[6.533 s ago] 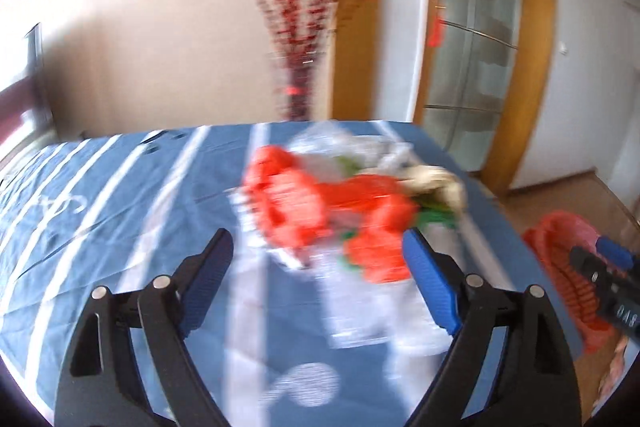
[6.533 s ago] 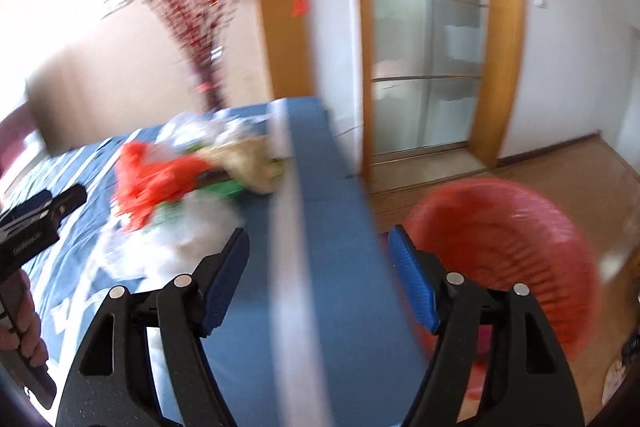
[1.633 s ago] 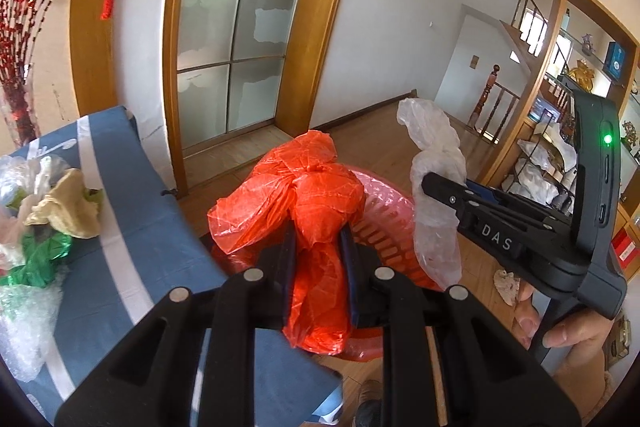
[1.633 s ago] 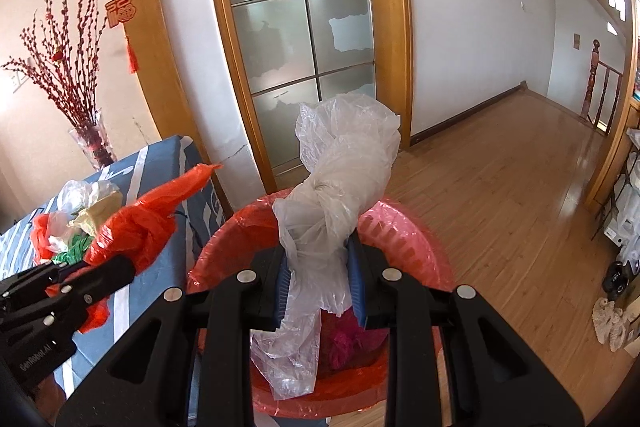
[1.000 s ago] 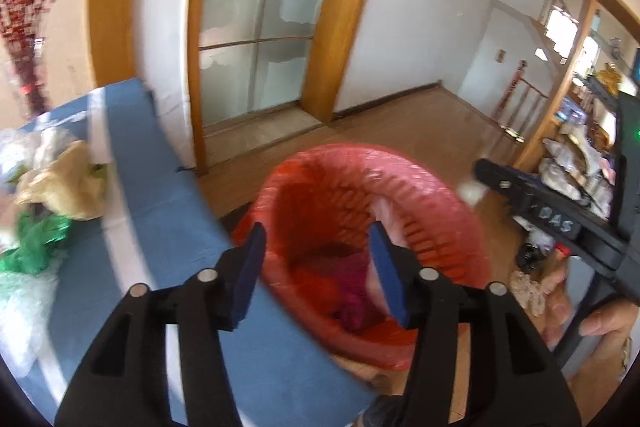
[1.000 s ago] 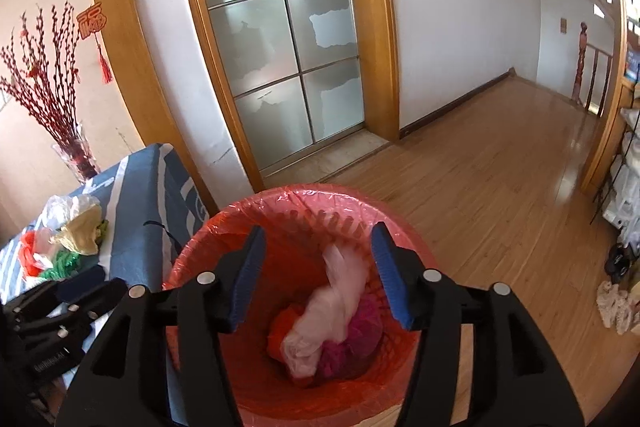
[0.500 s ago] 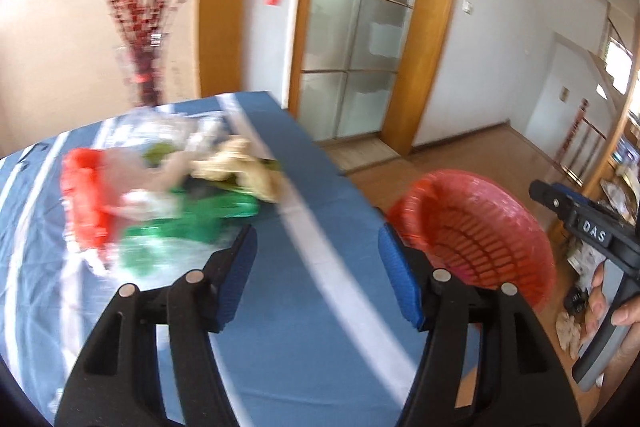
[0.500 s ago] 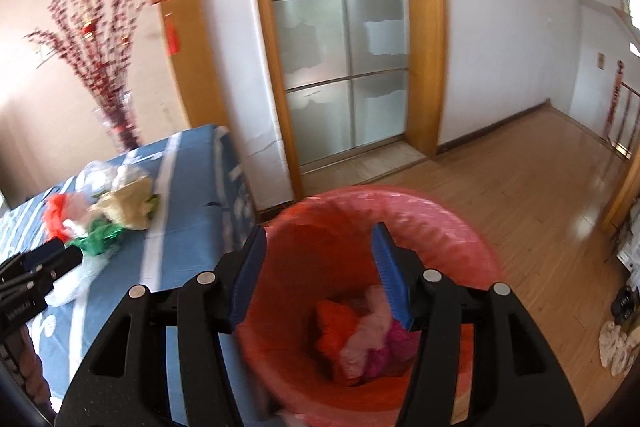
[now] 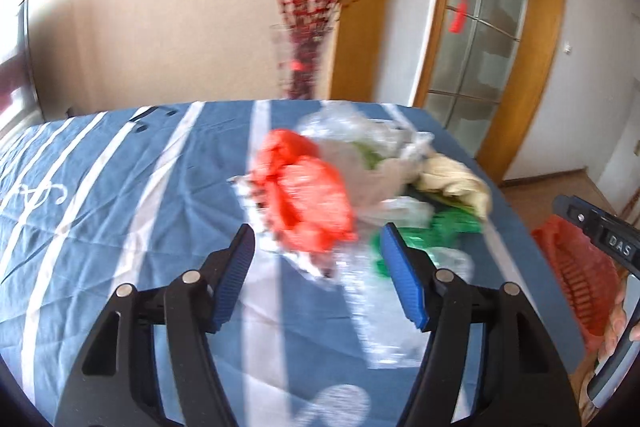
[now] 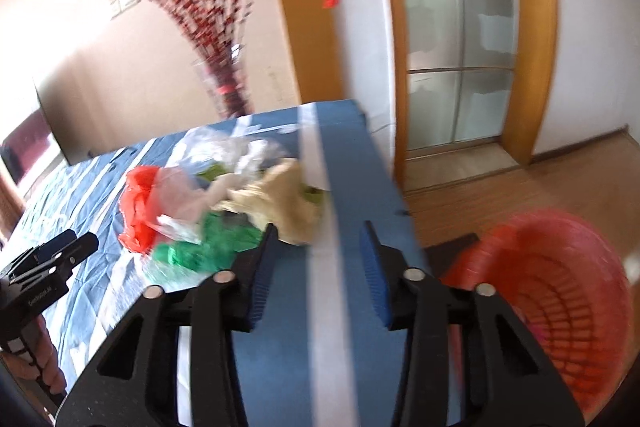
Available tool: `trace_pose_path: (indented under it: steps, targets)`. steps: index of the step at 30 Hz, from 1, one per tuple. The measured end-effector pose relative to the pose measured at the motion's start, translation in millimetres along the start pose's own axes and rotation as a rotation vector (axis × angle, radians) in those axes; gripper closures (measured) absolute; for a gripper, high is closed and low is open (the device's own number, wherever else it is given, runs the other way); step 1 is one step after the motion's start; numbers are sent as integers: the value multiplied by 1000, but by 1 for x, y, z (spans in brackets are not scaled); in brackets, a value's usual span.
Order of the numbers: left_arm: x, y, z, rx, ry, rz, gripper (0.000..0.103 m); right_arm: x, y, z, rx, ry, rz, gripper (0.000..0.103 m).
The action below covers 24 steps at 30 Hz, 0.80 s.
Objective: Collect trash
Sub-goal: 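Move both grippers back to the table and grasp the beige bag with the right gripper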
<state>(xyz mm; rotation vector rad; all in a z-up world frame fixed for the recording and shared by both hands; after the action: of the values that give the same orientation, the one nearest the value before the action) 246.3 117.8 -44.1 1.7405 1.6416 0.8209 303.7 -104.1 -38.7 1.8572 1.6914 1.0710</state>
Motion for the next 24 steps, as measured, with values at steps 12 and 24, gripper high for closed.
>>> trace_pose_path:
  steps: [12,24]
  targets:
    - [41,-4,19,23,18,-58,39,47,17,89,118,-1,2,67]
    - [36,-2,29,26,-2,-51,40,29,-5,87,142,2,1,99]
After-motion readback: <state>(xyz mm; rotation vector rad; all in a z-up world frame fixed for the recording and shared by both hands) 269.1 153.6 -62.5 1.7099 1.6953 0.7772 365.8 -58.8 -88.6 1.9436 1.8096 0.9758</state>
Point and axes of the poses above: each gripper's, at about its wrist camera, not at the fingertips, and z roughly the way its jaws point, x to its left, y to its top, the point moved 6 cm from there along z, roughly the way its jaws point, and after that the axes turned 9 degrees about z, right-handed, at the moved point
